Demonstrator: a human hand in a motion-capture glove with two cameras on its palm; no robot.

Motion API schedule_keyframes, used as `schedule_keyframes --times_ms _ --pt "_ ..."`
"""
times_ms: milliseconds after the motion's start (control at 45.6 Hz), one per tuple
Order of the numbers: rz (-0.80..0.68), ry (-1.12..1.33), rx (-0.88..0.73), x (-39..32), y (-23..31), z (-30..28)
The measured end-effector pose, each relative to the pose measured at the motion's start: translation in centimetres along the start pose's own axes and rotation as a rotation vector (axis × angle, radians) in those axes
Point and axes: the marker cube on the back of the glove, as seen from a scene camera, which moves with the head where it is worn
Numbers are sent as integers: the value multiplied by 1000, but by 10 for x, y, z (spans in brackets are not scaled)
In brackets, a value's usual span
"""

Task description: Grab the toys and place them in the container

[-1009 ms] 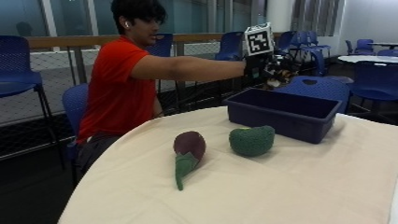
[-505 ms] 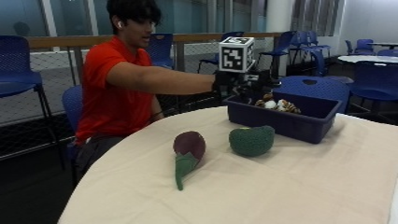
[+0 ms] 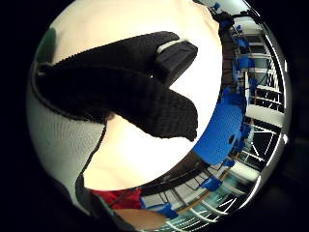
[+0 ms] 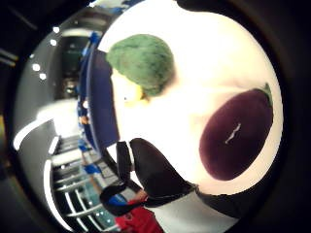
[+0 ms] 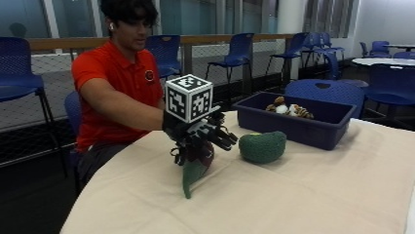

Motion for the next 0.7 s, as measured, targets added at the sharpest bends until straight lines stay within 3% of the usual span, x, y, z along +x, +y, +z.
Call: schedule_keyframes --times_ms 395,702 --pt "52 34 -208 2 8 47" --pt "88 121 -111 -12 15 52"
